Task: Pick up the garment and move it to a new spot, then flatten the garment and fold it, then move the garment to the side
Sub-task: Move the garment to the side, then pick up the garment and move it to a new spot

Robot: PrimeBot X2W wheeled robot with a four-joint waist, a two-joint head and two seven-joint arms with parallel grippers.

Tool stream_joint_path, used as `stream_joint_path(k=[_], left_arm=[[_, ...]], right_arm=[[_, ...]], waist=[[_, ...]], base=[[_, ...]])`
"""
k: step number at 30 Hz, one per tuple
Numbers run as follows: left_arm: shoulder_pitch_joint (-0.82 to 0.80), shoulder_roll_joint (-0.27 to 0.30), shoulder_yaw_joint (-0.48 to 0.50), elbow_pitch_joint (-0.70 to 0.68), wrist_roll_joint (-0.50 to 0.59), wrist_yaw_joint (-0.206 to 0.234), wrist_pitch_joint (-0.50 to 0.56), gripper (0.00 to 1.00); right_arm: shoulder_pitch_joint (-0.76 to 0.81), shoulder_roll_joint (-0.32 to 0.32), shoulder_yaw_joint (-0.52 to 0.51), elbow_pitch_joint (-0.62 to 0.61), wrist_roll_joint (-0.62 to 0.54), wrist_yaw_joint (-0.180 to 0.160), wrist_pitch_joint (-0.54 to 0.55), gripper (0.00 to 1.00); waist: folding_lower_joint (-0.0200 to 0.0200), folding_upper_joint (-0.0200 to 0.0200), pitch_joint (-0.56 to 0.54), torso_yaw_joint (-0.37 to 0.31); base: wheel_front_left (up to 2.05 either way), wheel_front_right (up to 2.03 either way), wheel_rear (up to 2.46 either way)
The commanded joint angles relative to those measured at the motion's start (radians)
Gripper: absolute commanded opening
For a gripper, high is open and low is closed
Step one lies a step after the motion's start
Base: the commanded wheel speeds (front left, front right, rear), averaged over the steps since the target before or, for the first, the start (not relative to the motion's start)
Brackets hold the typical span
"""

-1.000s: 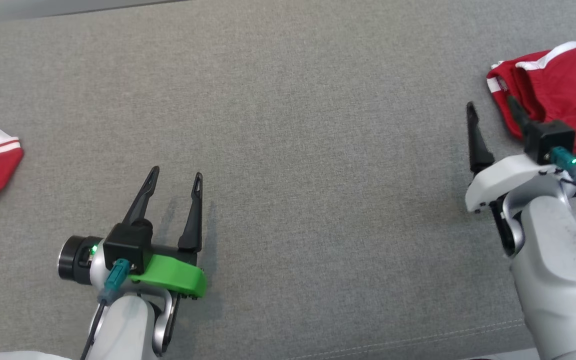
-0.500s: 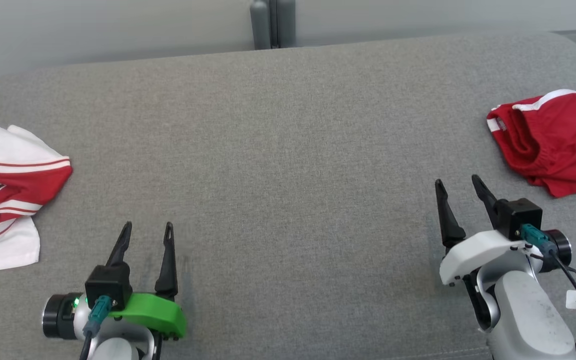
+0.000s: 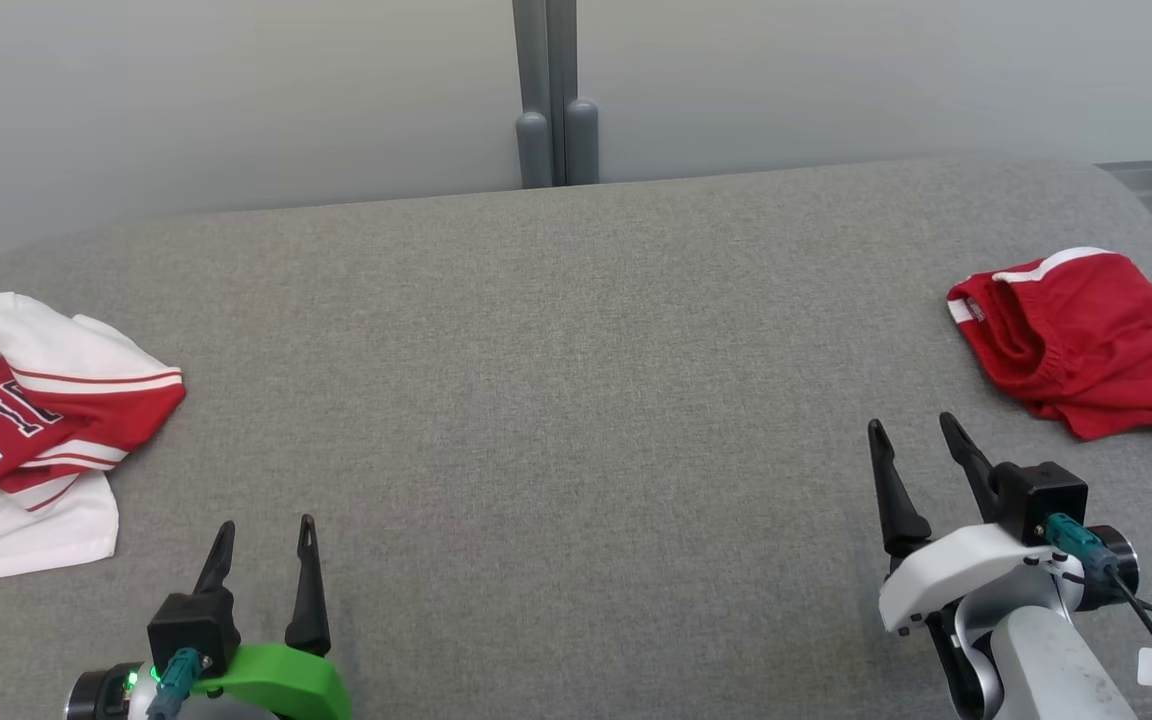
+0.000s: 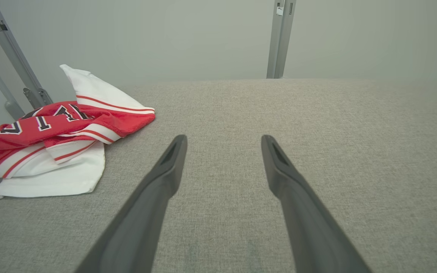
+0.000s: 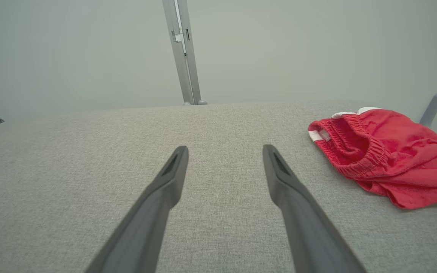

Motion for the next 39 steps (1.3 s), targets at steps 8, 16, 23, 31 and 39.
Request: stream_joint_path(k=[8,16,23,31,39], left_arm=[[0.037,0.001,0.006,0.005,-0.013,0.009,0.0,1.0],[0.04,0.001,0.004,0.009,-0.014,0.008,0.0,1.0],[0.03,0.001,0.003,0.011,-0.009,0.012,0.0,1.0],[0.027,0.002,0.027,0.023,-0.017,0.02,0.0,1.0],[0.031,0.001,0.04,0.04,-0.01,0.024,0.0,1.0]], right_arm=[[0.043,-0.001,0.002,-0.013,0.02,-0.002,0.0,1.0],[0.052,-0.001,0.007,-0.012,0.028,-0.002,0.0,1.0],[0.055,-0.001,0.024,-0.015,0.022,-0.002,0.0,1.0],[0.053,-0.002,0.066,-0.019,0.042,-0.002,0.0,1.0],[0.037,-0.002,0.101,-0.022,0.06,-0.002,0.0,1.0]], waist=[[0.0001,0.0,-0.022,0.008],[0.0001,0.0,-0.024,0.013],[0.0001,0.0,-0.015,0.053],[0.0001,0.0,0.01,0.201],[0.0001,0.0,0.038,0.359]], base=[[0.0,0.0,0.0],[0.0,0.0,0.0],[0.0,0.0,0.0],[0.0,0.0,0.0],[0.0,0.0,0.0]])
